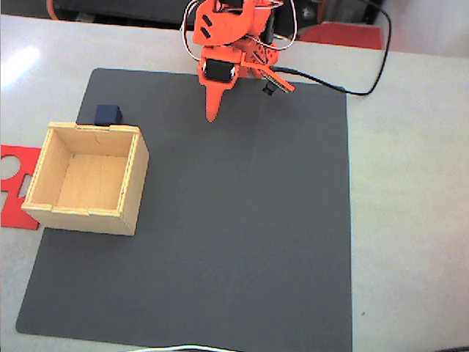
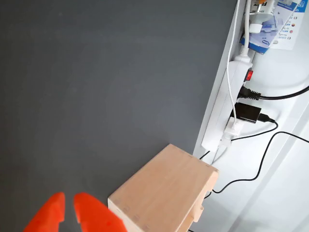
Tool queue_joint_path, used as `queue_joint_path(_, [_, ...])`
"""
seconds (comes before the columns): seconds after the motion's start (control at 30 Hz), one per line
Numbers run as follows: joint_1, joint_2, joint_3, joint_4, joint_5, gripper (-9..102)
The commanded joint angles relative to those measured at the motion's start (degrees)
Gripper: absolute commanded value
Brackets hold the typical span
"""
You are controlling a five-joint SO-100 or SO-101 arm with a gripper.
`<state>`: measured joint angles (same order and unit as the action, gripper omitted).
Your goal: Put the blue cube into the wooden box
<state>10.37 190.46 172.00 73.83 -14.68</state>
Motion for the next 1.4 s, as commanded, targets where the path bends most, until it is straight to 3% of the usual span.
queue_joint_path(0.0, [-0.3, 0.7, -0.4, -0.8, -0.3, 0])
queue_joint_path(0.77, [0.4, 0.7, -0.3, -0.8, -0.9, 0])
queue_joint_path(0.97, [-0.3, 0.3, -0.5, -4.3, -1.4, 12])
queue_joint_path(1.23, [-2.4, -28.5, -20.8, -11.1, 1.8, 12])
queue_joint_path(1.37, [1.8, -40.1, -36.7, -5.9, 0.0, 12])
